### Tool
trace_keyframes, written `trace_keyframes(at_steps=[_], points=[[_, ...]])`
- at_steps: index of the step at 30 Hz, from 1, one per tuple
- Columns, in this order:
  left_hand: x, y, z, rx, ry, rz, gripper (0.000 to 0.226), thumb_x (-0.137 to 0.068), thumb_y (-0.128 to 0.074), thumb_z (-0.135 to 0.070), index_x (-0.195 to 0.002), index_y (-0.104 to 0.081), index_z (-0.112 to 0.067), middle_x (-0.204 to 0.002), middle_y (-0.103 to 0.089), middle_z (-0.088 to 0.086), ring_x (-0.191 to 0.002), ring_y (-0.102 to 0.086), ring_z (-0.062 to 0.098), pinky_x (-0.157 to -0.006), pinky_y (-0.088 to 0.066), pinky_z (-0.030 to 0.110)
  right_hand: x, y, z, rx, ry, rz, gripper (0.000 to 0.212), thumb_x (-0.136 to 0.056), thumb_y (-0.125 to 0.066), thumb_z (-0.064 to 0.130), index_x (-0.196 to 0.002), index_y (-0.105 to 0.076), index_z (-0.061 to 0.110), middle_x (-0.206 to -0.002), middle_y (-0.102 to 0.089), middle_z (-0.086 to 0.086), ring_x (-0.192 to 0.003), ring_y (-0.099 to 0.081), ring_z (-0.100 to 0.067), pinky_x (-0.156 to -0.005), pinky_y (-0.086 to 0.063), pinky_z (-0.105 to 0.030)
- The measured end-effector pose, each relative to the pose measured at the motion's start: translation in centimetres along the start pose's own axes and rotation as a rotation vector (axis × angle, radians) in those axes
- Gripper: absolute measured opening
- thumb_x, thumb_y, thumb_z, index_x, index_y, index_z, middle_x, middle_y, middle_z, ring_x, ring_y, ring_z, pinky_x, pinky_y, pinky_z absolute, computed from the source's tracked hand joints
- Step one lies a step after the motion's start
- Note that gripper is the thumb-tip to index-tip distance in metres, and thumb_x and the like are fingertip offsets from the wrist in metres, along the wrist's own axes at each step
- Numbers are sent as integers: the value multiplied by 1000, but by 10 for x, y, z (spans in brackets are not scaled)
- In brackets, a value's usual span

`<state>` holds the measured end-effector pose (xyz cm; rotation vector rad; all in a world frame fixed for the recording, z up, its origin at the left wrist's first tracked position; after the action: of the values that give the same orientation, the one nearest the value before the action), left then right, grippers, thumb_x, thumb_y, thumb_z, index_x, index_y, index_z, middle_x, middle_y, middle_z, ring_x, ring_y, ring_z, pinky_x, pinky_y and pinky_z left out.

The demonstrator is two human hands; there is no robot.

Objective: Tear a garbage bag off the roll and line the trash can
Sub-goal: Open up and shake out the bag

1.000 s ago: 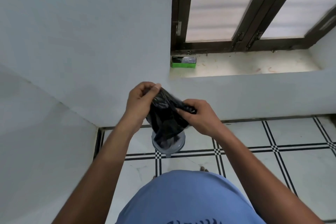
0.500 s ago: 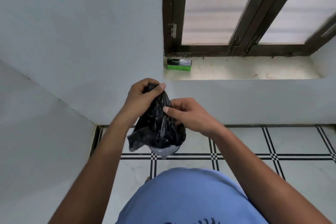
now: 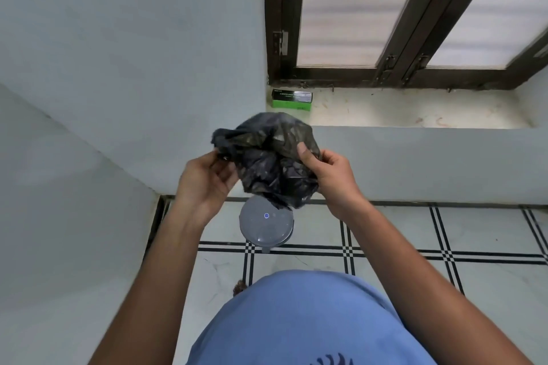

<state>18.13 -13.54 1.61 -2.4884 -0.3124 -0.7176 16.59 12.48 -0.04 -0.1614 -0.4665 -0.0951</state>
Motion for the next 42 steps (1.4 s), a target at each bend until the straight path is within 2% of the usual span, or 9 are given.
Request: trace_keyframes(at_steps=[6,12,16,20,24,27,30,36,42], points=[[8,5,-10,-189,4,19,42,-109,-46,-23,-131,-73,1,-122,-78,20,-107,-73,38,-93,-55,55,-8,44,-15,368,2,-148,37,-97,-83,47,-113,-77,15,-107,-79,-4,-100,-75,-23,-78,-59,-32],[10,-34,-4,-426,-34,135,28,-111,-52,-17,-125,-65,3,-112,-72,20,-101,-70,33,-86,-57,42,34,-25,31,702,327,226,113,-72,-86,79,-167,-29,55,-172,-40,8,-156,-38,-15,-125,-34,-42],[20,-60,-11,-442,-49,248,31,-102,-74,-36,-116,-69,-9,-111,-77,16,-103,-75,34,-89,-61,41,20,-36,24,615,264,259,27,-98,-82,52,-113,-79,29,-98,-82,4,-92,-78,-13,-87,-61,-36],[16,-38,-23,-1211,-57,215,64,-69,-99,-55,-119,-70,-30,-110,-77,-4,-98,-79,21,-82,-62,36,6,-8,24,377,233,86,22,-111,-69,26,-100,-81,11,-88,-79,-7,-83,-73,-20,-82,-59,-37],[-12,15,-45,-1987,-44,-125,24,-80,-84,-42,-98,-76,-27,-105,-76,-1,-100,-71,26,-89,-56,37,0,24,18,85,79,-51,30,-108,-66,30,-107,-79,3,-94,-80,-16,-87,-77,-34,-89,-61,-51],[-23,48,-61,-1623,-77,-171,10,-96,-72,-30,-99,-73,-21,-111,-80,4,-101,-75,27,-86,-60,38,3,39,29,9,113,-40,58,-99,-78,52,-114,-75,-4,-104,-80,-23,-91,-78,-36,-89,-63,-52],[-14,39,-47,-1096,25,5,45,-100,-71,-57,-120,-70,-16,-118,-81,1,-108,-79,26,-90,-66,45,9,30,26,30,64,112,55,-98,-82,49,-105,-72,-4,-99,-79,-20,-90,-78,-39,-83,-66,-44],[23,-16,78,-1056,671,361,125,-77,-34,-107,-127,-75,0,-114,-84,16,-95,-83,27,-72,-63,28,22,-13,13,-139,-43,237,54,-93,-88,52,-114,-61,10,-82,-49,-12,-72,-54,-30,-63,-55,-32],[-17,-35,118,-402,409,200,26,-104,-67,-20,-123,-72,-3,-119,-79,17,-99,-76,28,-90,-63,41,33,-9,8,-348,-69,365,69,-111,-63,46,-140,-60,-16,-134,-68,-32,-120,-70,-46,-106,-61,-53]])
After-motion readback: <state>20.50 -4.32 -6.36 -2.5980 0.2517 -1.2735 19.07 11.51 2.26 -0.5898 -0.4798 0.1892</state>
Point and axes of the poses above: each hand's wrist, its own x-axis away from the middle knuckle, its own y-axis out of the back of the hand, z = x × y, the point moved 10 cm from there along -x, towards the middle knuckle
